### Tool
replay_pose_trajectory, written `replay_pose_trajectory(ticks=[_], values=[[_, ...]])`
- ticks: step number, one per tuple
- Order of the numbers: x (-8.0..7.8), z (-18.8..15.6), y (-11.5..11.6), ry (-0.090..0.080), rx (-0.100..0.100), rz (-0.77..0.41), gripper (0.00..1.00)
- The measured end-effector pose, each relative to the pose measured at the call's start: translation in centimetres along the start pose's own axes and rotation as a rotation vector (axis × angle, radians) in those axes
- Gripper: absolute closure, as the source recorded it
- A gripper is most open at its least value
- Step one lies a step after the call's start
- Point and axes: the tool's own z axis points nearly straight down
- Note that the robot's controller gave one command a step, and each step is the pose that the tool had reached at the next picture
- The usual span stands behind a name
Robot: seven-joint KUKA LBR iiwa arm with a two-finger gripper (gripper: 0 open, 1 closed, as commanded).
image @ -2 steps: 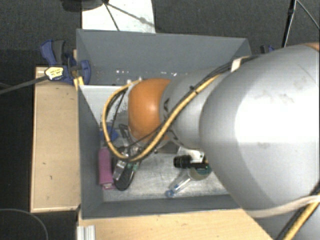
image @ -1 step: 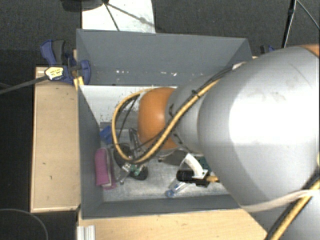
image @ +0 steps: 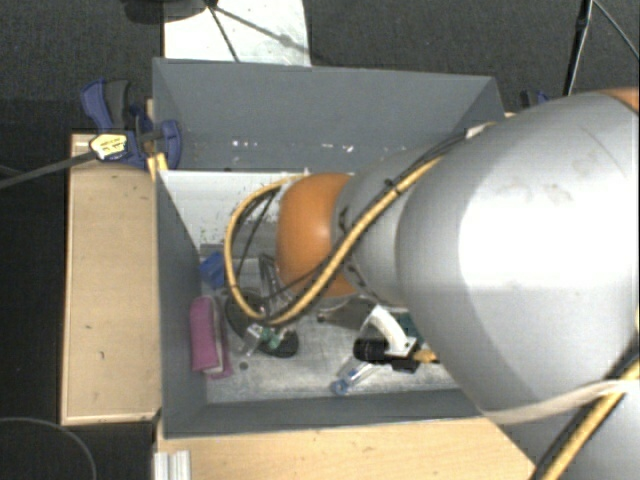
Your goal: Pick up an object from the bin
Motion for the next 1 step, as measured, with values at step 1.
replay_pose_trajectory(ticks=[1], values=[[-1.65,-14.44,0.37,0.003,0.003,0.087,1.00]])
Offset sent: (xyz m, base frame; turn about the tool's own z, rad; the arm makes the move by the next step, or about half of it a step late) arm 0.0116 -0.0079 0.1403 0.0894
